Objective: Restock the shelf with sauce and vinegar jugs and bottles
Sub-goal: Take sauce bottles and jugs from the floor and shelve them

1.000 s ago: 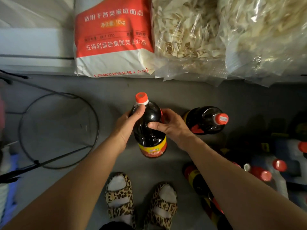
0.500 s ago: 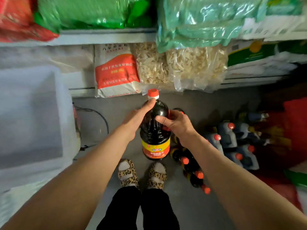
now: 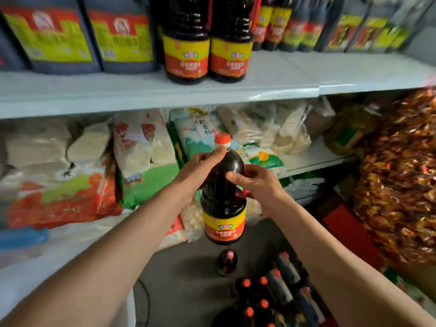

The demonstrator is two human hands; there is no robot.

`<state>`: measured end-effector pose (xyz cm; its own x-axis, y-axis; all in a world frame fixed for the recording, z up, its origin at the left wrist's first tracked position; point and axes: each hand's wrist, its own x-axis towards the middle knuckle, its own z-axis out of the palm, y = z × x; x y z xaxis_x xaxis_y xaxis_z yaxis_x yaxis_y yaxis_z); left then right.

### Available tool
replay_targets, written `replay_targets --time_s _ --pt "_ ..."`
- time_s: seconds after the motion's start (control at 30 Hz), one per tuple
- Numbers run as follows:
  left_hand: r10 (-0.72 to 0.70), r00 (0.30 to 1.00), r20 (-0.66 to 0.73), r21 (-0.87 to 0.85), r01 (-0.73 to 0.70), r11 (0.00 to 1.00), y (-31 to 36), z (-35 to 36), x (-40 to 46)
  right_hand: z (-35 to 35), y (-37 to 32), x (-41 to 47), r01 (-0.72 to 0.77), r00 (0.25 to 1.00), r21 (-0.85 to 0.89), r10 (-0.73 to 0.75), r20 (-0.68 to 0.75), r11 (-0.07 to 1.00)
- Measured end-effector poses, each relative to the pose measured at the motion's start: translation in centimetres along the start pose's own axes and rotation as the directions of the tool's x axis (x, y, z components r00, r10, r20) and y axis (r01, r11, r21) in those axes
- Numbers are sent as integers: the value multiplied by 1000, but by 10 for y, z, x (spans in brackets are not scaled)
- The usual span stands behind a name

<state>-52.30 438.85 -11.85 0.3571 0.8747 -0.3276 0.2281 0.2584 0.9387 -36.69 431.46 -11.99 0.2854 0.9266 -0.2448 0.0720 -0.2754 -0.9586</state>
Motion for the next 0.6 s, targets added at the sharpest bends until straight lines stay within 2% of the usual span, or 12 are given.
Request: replay_targets --time_s 0.2,0.3,0.6 --pt "265 964 -5 161 -261 952 122 -7 -18 -25 -110 -15 190 981 51 -188 -46 980" --pt "378 925 49 123 -381 916 165 -7 -20 -43 -148 -12 258 966 65 -255 -50 964" --pt "522 838 162 147 -543 827 263 26 25 -127 -228 41 402 916 52 -402 -16 914"
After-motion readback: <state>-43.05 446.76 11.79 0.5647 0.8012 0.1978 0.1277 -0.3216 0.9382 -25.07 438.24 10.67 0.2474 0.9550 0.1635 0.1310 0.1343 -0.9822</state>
